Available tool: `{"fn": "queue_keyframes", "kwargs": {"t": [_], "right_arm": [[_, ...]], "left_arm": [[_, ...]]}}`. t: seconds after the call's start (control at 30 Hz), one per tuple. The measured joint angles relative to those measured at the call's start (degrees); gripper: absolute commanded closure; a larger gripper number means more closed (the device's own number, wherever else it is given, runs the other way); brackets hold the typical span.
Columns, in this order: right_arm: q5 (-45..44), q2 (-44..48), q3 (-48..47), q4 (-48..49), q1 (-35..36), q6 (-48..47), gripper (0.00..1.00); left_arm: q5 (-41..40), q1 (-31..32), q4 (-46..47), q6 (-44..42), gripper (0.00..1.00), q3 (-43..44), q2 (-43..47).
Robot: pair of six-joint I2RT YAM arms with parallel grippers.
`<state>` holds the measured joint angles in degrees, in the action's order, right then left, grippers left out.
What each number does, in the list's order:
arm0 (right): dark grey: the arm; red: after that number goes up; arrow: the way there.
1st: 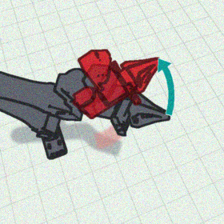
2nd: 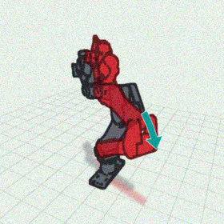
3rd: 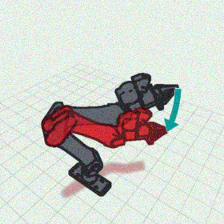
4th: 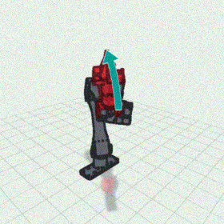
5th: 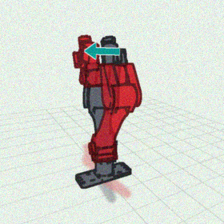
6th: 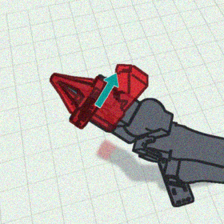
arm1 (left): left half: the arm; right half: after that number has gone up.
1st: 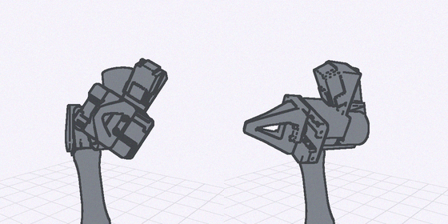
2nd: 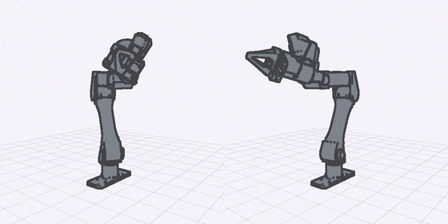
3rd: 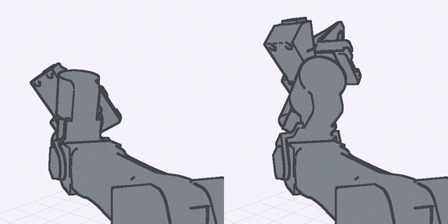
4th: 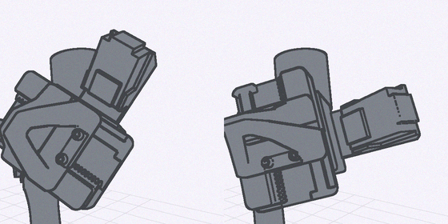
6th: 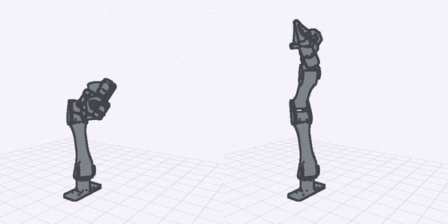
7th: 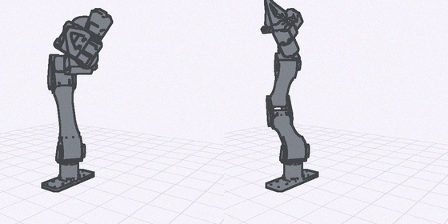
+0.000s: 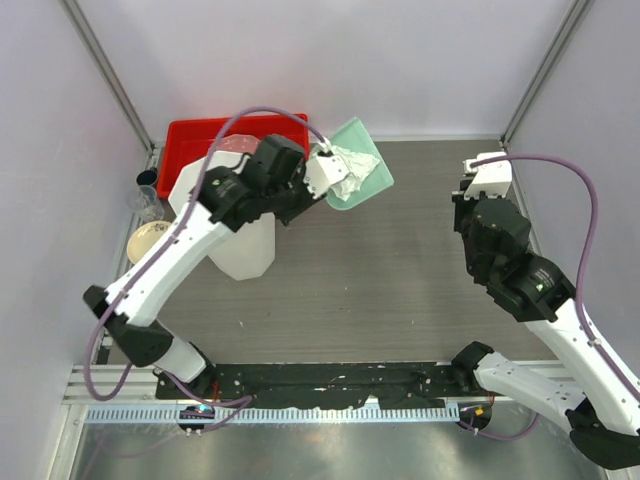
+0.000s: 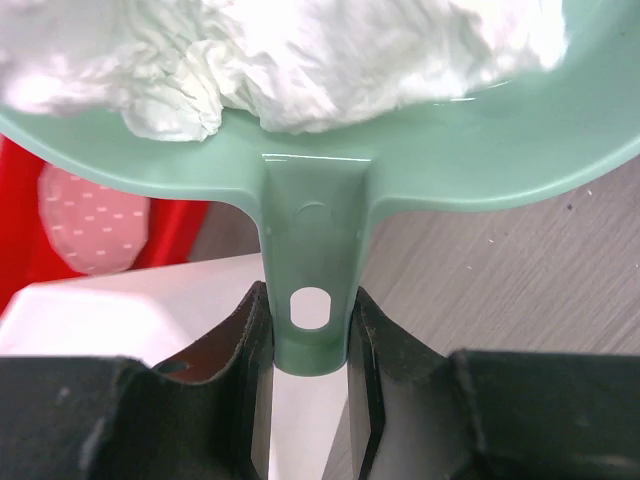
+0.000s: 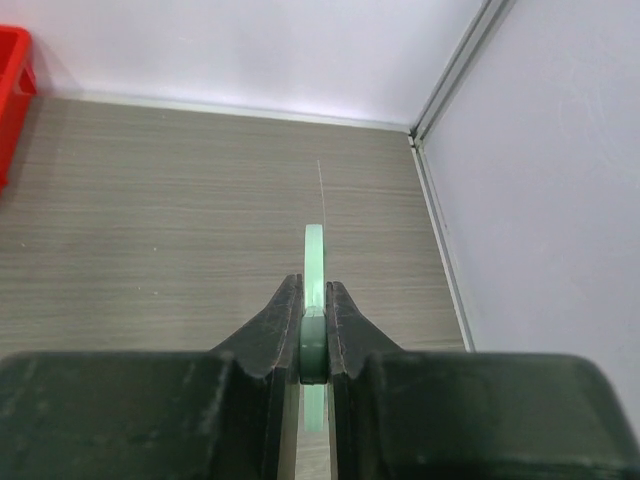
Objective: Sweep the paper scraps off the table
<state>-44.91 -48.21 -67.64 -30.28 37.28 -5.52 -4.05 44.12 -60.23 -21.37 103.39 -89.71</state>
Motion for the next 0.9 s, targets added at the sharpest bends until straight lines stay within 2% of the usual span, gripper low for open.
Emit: {"fn": "queue_keyframes", "kwargs": {"t": [0.17, 0.27, 0.4, 0.5, 0.67, 0.77, 0.9], "right_arm": [[0.66, -1.79, 2.03, -1.27, 0.00, 0.04, 0.99], [2.03, -4.17, 2.89, -1.95, 0.00, 0.07, 0.99], [3.69, -5.31, 3.76, -2.34, 0.00, 0.04, 0.99], [4.63, -4.79, 3.82, -2.27, 0.00, 0.02, 0.99], [5.77, -3.65, 4.61, -1.57, 0.00, 0.02, 0.99], [6.58, -3.65, 4.94, -1.36, 0.00, 0.02, 0.99], [7.72, -3.65, 5.18, -1.05, 0.00, 0.04, 0.99]], "left_arm": [[-5.55, -0.83, -2.58, -0.33, 1.00, 5.57, 6.47], [-10.36, -4.85, -4.83, -1.57, 1.00, 7.13, 8.85], [-20.24, -11.45, -8.79, -5.38, 1.00, 7.28, 10.36], [-28.46, -13.57, -10.34, -10.05, 1.00, 5.81, 12.20], [-41.99, -14.25, -6.45, -25.53, 1.00, -5.03, 21.90], [-50.66, -14.32, 3.10, -42.10, 1.00, -16.28, 29.86], [-55.08, -14.36, 16.24, -57.18, 1.00, -24.98, 34.75]]}}
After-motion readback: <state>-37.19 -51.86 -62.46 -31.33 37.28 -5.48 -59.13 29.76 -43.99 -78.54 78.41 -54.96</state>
